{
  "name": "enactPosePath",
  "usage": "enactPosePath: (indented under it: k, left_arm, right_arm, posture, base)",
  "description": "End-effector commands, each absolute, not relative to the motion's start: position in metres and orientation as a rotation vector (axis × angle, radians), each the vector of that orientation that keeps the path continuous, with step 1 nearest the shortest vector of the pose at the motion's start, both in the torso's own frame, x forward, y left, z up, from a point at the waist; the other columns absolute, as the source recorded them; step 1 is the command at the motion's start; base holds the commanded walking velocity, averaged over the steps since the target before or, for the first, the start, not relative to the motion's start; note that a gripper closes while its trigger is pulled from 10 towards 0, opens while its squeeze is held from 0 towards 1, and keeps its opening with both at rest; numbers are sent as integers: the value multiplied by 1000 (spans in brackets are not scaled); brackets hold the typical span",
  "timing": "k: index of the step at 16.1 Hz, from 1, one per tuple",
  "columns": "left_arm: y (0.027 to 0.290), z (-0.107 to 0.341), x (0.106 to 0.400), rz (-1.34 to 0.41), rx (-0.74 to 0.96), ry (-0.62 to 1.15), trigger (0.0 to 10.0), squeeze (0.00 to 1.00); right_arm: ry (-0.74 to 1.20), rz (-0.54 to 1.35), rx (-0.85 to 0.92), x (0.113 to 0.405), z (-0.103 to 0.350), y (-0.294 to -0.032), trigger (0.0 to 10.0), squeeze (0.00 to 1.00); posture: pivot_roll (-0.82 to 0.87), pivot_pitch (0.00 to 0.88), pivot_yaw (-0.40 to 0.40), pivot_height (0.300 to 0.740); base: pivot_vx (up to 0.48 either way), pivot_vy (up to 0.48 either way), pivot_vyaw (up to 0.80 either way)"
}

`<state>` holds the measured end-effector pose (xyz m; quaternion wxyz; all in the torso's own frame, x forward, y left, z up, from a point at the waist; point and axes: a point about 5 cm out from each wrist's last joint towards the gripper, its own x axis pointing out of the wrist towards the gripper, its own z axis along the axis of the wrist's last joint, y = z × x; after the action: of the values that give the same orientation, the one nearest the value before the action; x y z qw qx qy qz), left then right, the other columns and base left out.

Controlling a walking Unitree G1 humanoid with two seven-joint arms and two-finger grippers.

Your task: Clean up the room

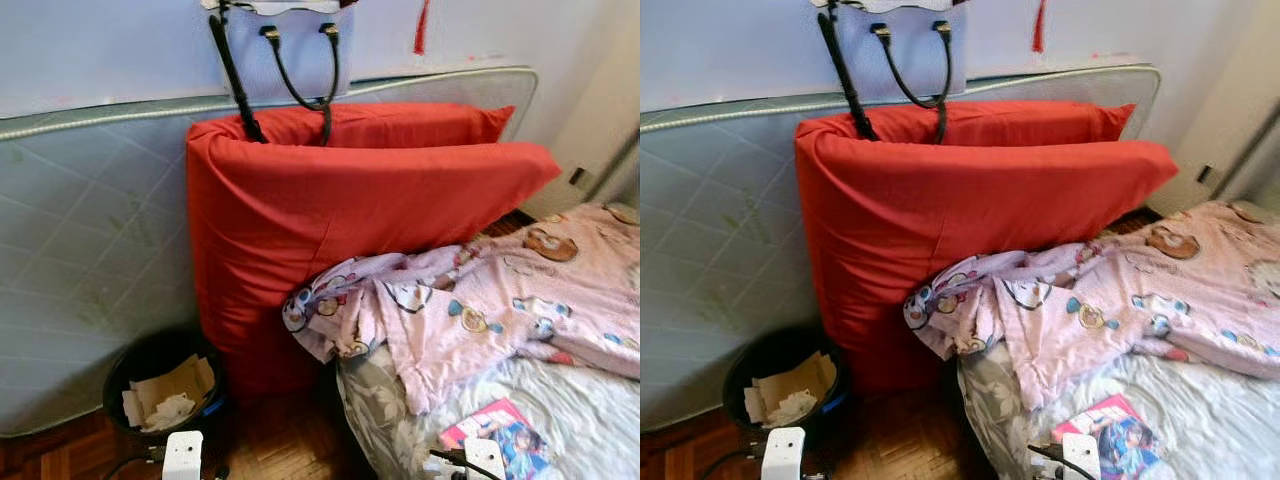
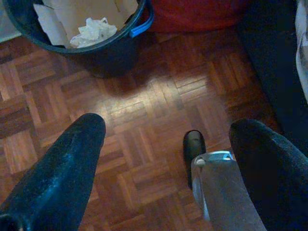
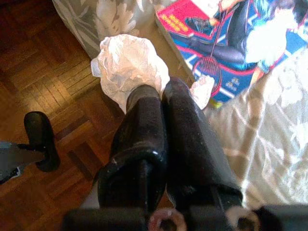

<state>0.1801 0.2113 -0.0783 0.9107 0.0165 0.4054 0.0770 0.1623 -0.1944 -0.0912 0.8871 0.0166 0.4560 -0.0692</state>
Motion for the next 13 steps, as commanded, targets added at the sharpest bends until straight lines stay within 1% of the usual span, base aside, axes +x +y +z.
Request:
enactPosePath:
  k: [1,5,13]
  left_arm:
    - [208,-82,176,150,37,867,10000,0]
    - [206,-82,175,149,37,871,10000,0]
    - [213,-83,171,157,36,880,10000,0]
  right_arm:
    - [955,-145,28,161,-91,-196,10000,0]
    - [957,-144,27,161,-92,-196,10000,0]
    - [963,-138,21,159,-92,-196,10000,0]
  posture:
    - [-11,0,-44,740]
    - [-11,0,-43,740]
    - [-10,0,-44,740]
  base:
    - [0,244,0]
    - [0,245,0]
    - [0,245,0]
